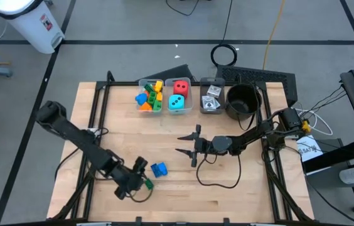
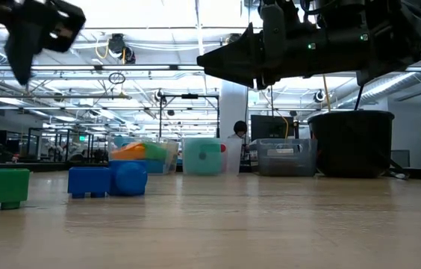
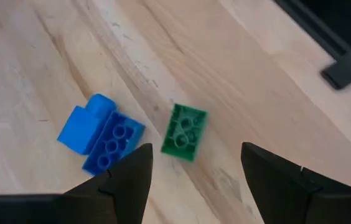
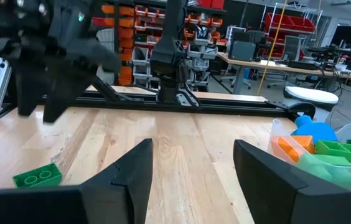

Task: Pick & Place Toys
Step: Put the dark green game piece into the left transparent bin

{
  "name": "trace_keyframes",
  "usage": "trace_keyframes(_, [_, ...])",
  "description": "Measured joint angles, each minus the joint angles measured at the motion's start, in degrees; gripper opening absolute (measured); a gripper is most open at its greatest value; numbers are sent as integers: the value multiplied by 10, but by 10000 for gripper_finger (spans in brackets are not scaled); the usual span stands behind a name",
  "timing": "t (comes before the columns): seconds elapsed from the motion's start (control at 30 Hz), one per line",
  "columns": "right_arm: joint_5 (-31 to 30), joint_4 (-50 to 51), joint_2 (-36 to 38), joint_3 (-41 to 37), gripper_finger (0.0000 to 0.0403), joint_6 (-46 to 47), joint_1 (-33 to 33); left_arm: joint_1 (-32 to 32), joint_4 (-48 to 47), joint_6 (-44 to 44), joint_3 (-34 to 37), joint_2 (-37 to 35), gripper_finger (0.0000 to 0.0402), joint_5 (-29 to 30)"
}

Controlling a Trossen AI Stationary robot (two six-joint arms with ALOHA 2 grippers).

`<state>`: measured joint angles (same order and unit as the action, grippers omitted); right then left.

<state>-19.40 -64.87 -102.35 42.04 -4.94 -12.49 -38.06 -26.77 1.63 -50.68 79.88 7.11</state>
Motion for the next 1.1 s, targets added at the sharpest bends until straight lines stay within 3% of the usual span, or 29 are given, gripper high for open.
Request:
trace_keyframes(0.23, [0, 0, 0, 0, 194, 0, 0, 5, 69, -16, 0, 83, 246, 15])
trace_keyframes(0.6, [1, 0, 0, 0, 194, 13, 0, 32, 79, -3, 0, 167, 246, 19])
trace_keyframes(1.1, [1, 0, 0, 0, 194, 13, 0, 50, 96, 28, -2, 192, 237, -1])
